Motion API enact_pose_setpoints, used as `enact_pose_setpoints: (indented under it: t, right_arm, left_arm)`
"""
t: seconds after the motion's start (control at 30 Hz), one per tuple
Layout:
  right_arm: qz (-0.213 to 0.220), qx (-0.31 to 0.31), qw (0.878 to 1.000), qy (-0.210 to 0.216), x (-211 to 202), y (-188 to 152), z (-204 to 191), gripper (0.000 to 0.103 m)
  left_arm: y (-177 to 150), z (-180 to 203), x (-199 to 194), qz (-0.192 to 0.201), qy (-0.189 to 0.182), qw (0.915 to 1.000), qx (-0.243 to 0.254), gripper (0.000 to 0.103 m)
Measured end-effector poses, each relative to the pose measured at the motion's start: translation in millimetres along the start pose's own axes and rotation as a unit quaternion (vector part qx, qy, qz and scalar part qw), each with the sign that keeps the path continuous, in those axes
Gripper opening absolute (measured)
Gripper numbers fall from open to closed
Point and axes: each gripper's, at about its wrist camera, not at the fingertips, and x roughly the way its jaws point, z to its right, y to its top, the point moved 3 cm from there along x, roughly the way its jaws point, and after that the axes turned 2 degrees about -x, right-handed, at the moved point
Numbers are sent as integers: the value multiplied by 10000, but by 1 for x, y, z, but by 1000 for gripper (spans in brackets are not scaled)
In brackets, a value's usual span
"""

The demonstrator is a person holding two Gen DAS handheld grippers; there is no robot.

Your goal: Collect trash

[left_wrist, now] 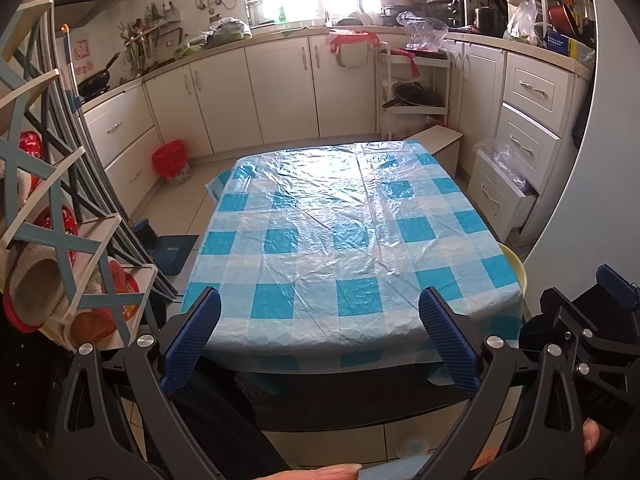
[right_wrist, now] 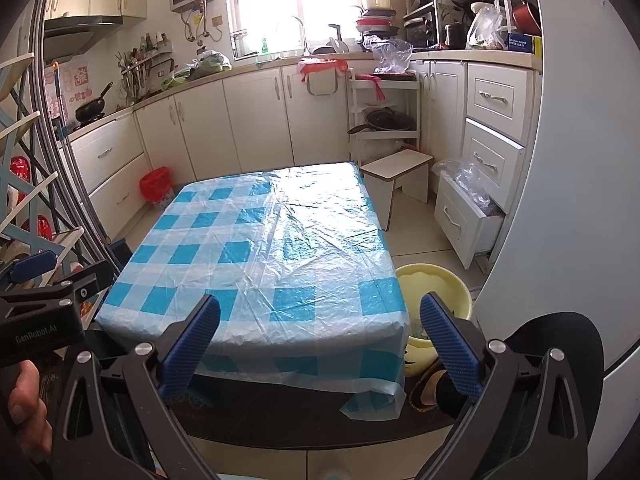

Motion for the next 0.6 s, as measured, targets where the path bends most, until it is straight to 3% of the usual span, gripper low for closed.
enact_pose_setpoints:
  t: [0.13,0.27,0.6]
  right_arm:
    - [-21,5,10000,32,2,0,0,96]
    - [-28,-15,10000,60,4,-2,-1,96]
    - [-74,-54,9999,49,11,-2,2,96]
  left_arm:
    - [-3,-5,1,68,-112,9998,-140,95]
    - [-1,-6,-2,282,222,9994,-3,95]
    - [-5,-6,15,-89,32,9999,-56,95]
